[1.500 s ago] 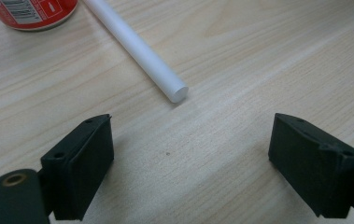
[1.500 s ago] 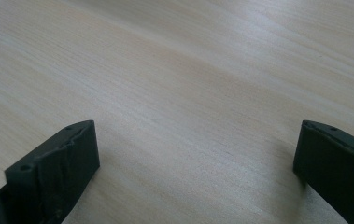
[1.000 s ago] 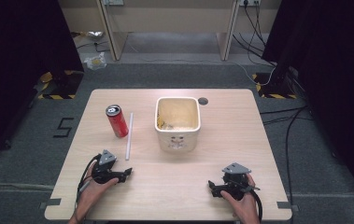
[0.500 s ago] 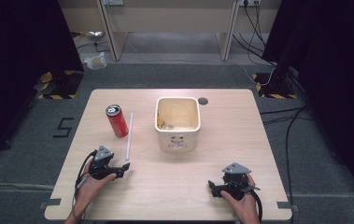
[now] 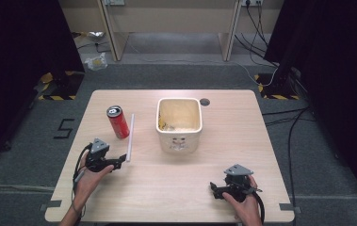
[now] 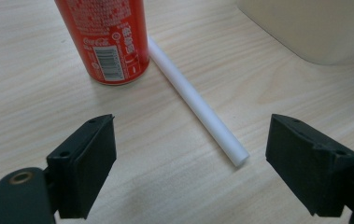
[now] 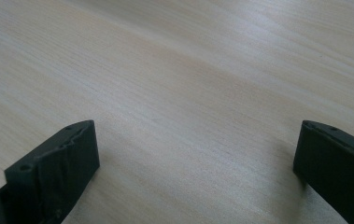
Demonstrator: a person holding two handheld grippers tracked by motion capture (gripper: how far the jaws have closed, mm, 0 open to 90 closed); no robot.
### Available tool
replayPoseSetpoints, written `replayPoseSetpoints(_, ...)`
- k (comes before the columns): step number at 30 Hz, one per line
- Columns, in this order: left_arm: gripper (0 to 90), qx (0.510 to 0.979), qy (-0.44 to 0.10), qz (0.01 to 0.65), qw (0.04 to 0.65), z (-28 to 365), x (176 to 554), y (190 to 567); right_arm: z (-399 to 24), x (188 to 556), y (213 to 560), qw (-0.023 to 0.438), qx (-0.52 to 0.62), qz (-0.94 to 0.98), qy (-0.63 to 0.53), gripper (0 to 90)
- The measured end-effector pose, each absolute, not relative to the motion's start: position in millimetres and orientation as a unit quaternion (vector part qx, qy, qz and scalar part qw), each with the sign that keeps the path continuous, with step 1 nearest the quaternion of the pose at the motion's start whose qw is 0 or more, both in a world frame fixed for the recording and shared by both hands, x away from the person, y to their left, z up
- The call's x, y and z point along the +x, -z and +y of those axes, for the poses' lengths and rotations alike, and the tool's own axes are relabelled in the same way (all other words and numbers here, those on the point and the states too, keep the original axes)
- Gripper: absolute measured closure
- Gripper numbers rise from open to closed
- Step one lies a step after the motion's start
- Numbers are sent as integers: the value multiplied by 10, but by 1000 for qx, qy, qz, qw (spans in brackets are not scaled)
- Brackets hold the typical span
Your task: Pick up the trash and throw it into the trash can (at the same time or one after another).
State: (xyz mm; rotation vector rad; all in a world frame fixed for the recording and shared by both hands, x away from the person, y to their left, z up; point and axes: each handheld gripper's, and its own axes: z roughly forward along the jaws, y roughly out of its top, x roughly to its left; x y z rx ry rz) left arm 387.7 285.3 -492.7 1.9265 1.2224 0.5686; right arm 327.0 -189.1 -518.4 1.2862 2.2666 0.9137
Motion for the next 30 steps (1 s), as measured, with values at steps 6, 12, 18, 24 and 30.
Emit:
replayPoseSetpoints(6,155,751,-234,481,387,2858,3983,4861,-1891,3270,5184,189,458,806,-325,4)
replayPoseSetpoints(12,156,744,-241,487,389,2879,4109,4812,-1892,3270,5184,189,457,806,-325,4)
replayPoseSetpoints(18,156,738,-238,498,388,2916,4176,4832,-1891,3270,5184,189,457,806,-324,4)
replayPoseSetpoints(24,157,736,-239,502,386,2931,4235,4831,-1891,3270,5184,189,457,806,-324,4)
replayPoseSetpoints(30,157,732,-241,504,390,2910,4315,4786,-1891,3270,5185,189,456,807,-324,4)
